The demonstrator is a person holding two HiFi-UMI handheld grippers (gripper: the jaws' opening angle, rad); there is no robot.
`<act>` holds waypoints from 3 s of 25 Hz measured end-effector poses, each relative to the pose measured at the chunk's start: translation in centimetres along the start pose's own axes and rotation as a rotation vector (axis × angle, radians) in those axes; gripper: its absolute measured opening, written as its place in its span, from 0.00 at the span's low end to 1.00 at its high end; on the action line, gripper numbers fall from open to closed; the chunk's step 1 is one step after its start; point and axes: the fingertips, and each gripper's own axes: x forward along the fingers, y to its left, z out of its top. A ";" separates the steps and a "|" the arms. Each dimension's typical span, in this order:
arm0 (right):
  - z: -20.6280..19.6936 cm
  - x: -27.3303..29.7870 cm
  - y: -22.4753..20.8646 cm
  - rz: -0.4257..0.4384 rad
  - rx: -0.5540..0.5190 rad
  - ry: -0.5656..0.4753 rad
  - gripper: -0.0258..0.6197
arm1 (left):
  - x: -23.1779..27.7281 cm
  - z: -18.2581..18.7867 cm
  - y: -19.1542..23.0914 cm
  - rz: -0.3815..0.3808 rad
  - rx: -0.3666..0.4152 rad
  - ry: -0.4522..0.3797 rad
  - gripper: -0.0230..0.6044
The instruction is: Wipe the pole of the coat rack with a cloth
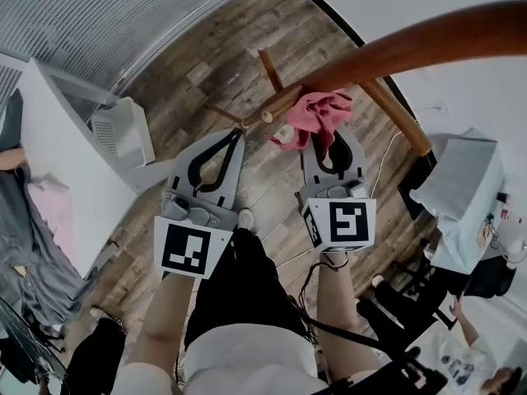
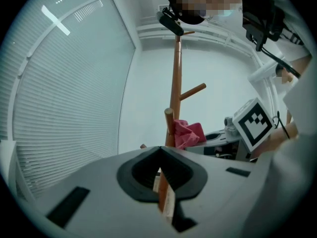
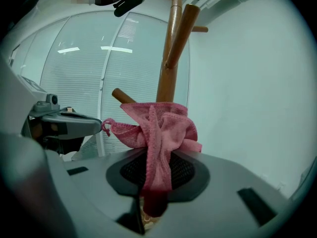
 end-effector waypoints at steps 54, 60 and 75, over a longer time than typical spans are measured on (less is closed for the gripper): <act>-9.1 4.3 1.2 0.042 -0.106 0.042 0.19 | 2.9 -10.2 0.9 -0.043 0.177 0.033 0.06; -9.6 4.8 1.4 0.042 -0.133 0.019 0.19 | 3.1 -12.1 2.1 -0.019 0.165 0.026 0.06; -13.3 6.8 2.1 0.025 -0.153 -0.036 0.19 | 3.9 -17.3 4.5 -0.003 0.182 0.032 0.06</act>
